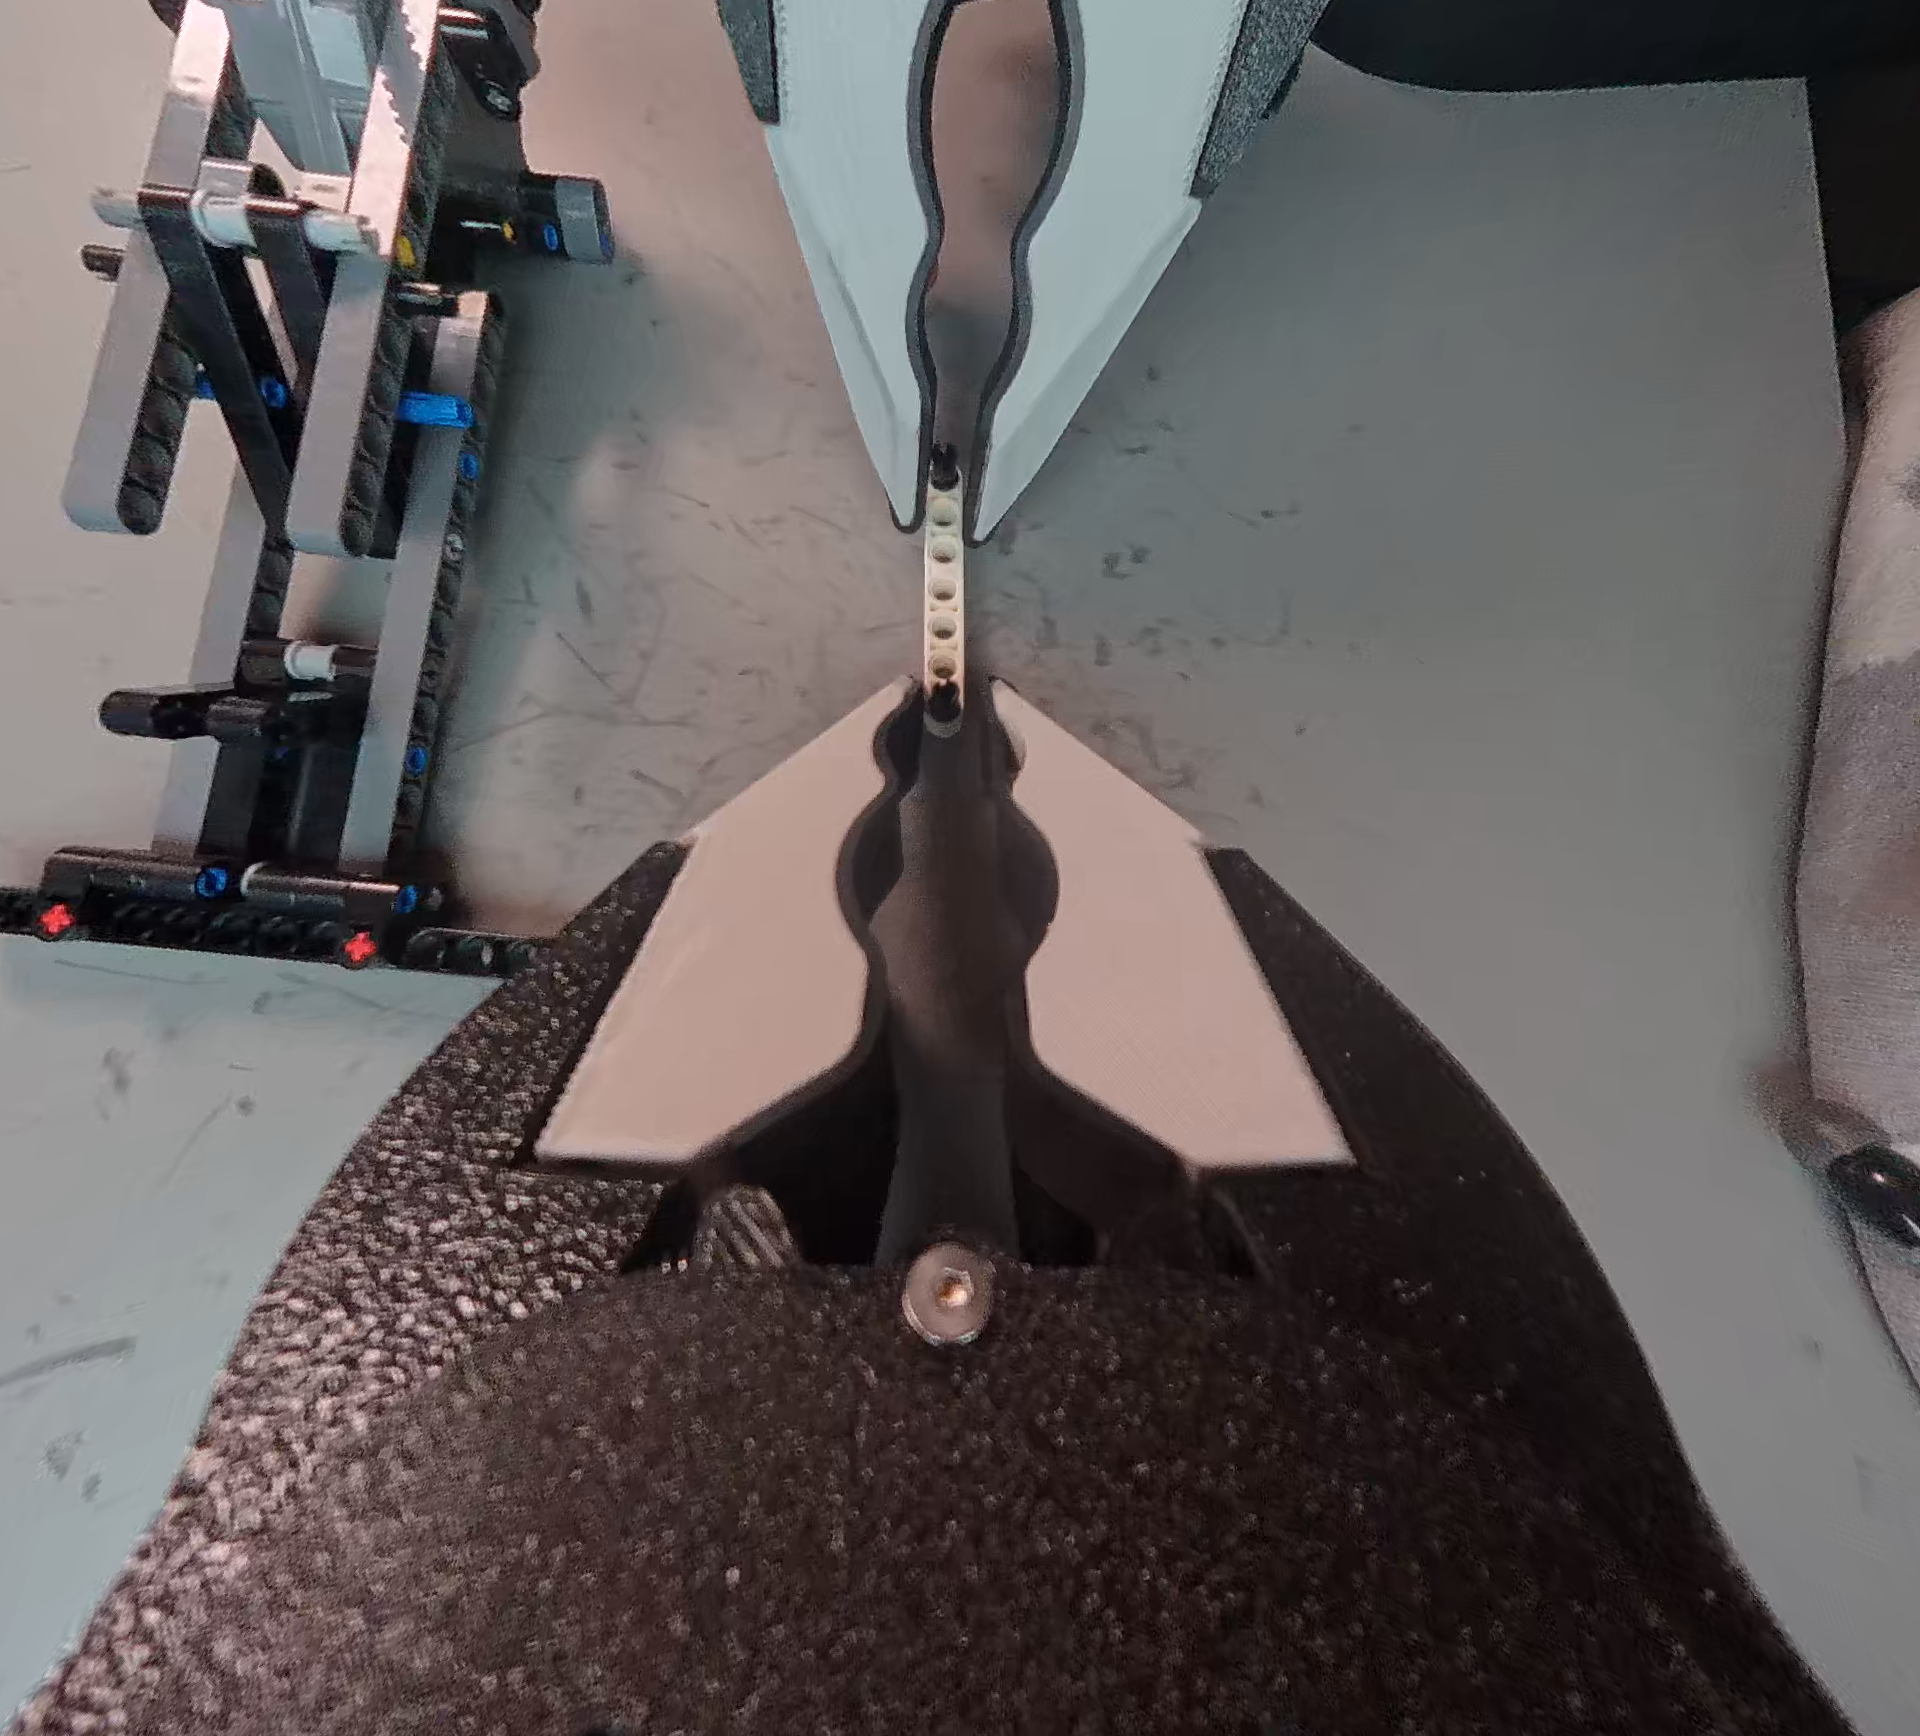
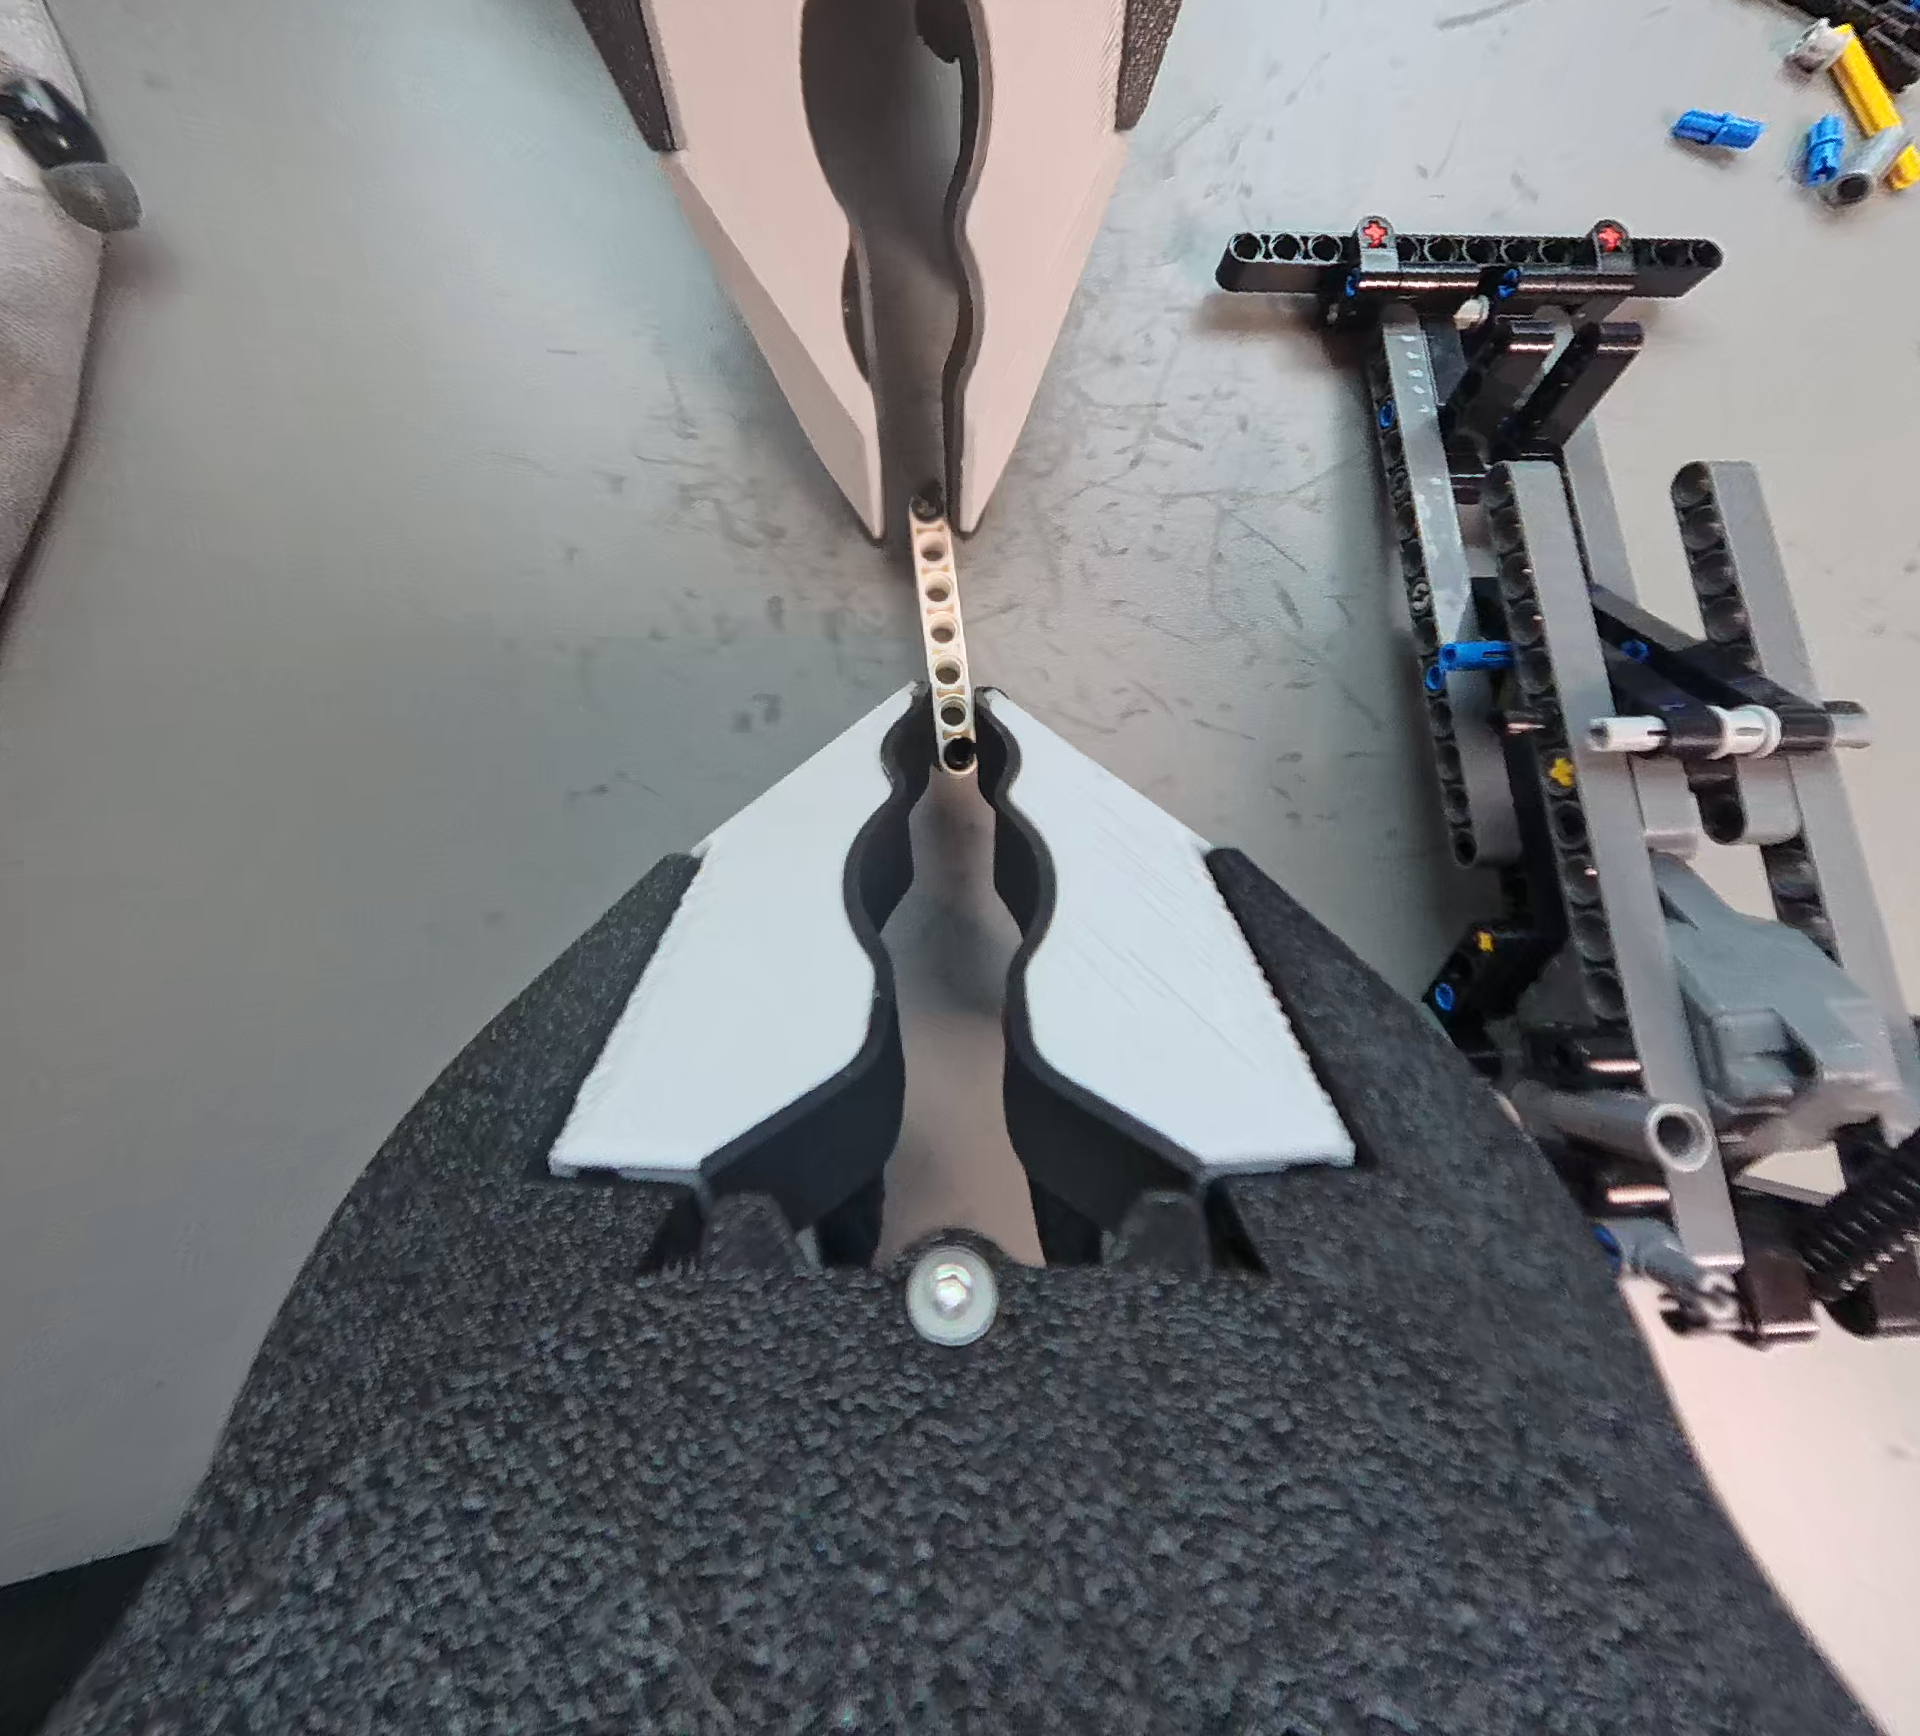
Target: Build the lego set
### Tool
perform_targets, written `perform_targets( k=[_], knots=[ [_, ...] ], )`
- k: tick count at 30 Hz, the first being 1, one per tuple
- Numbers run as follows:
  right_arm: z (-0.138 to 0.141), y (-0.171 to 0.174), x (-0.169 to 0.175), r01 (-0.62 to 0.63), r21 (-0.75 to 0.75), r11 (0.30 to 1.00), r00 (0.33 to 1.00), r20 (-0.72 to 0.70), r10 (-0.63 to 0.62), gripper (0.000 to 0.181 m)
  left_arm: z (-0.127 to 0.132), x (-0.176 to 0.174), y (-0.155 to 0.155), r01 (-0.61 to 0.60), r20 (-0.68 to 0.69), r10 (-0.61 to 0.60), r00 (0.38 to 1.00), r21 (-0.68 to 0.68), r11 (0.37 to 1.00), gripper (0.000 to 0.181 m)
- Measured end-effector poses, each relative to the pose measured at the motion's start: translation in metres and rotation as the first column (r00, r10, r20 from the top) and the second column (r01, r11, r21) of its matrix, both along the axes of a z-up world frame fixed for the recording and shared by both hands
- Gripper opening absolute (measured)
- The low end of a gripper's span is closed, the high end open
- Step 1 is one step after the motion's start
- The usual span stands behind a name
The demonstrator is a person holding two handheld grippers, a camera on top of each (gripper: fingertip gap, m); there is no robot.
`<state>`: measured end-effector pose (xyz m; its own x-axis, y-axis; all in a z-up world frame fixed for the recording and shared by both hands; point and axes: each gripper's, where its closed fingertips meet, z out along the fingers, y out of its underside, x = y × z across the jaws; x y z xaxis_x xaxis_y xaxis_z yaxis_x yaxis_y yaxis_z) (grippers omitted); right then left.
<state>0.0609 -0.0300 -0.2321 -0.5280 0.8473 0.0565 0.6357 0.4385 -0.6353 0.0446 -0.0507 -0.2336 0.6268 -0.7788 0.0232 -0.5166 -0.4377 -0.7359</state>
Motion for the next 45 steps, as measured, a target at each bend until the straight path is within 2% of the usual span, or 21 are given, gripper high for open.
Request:
perform_targets(
  k=[12, 21, 30, 36, 45],
  knots=[
    [0.000, 0.006, -0.003, 0.018, 0.013, 1.000, 0.996, -0.089, -0.017, 0.007, -0.002, -0.009, 0.006, -0.024, -0.016, 0.024, 1.000, 0.005, 1.000, 0.009],
    [-0.001, 0.007, -0.003, 0.020, 0.027, 0.999, 0.995, -0.103, -0.017, 0.007, -0.003, -0.014, 0.007, -0.020, -0.047, 0.021, 0.999, 0.027, 0.999, 0.007],
    [0.000, 0.008, -0.005, 0.035, 0.051, 0.998, 0.991, -0.131, -0.028, 0.009, 0.000, -0.015, 0.008, -0.026, -0.027, 0.027, 0.999, 0.037, 0.999, 0.017],
    [0.000, 0.010, -0.006, 0.043, 0.041, 0.998, 0.989, -0.142, -0.037, 0.010, 0.011, -0.018, 0.014, -0.065, 0.052, 0.062, 0.997, 0.048, 0.997, 0.041],
    [-0.001, 0.015, -0.006, 0.059, 0.055, 0.997, 0.990, -0.135, -0.051, 0.012, 0.016, -0.021, 0.017, -0.087, 0.080, 0.082, 0.993, 0.060, 0.994, 0.042]
  ],
)
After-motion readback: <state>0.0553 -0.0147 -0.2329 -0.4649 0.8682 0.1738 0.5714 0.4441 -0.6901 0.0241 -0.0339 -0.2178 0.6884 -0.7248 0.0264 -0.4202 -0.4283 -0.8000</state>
